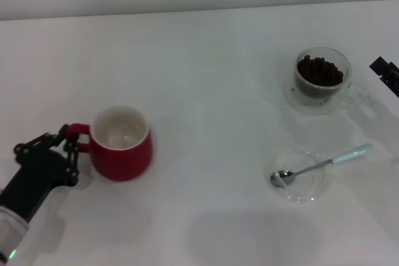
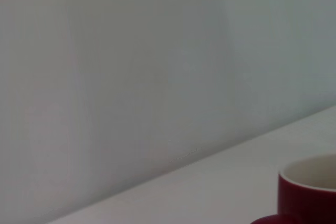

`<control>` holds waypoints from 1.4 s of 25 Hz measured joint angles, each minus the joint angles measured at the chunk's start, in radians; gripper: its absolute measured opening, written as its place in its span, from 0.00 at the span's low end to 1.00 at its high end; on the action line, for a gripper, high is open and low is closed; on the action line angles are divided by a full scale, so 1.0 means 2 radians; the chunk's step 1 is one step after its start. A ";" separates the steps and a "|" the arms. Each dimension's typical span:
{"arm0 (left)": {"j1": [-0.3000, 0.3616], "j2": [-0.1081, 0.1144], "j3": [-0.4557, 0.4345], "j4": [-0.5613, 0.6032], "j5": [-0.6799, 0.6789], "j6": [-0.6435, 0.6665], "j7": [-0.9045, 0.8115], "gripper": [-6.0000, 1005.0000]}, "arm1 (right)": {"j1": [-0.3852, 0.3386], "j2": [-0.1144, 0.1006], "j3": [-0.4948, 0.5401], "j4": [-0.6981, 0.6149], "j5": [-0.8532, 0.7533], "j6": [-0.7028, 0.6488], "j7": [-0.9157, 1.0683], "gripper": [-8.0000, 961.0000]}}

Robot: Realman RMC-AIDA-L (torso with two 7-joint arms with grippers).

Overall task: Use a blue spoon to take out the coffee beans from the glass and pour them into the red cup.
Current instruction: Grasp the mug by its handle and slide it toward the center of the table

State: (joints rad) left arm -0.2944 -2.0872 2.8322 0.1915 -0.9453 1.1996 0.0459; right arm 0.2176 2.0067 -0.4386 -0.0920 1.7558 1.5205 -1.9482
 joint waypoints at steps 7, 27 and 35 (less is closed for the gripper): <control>-0.027 0.000 0.003 0.022 0.050 -0.031 -0.002 0.11 | 0.002 0.000 0.000 0.000 0.000 0.000 -0.001 0.69; -0.083 -0.001 0.005 0.038 0.095 -0.083 0.000 0.10 | 0.001 0.000 0.000 0.000 0.000 0.004 -0.004 0.69; -0.087 -0.001 0.005 0.039 0.119 -0.090 -0.003 0.14 | 0.001 0.000 0.000 0.000 0.000 0.007 -0.003 0.69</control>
State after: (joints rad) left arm -0.4688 -2.0893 2.8424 0.2702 -0.7078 1.0192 0.0406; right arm 0.2194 2.0064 -0.4387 -0.0921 1.7563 1.5342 -1.9551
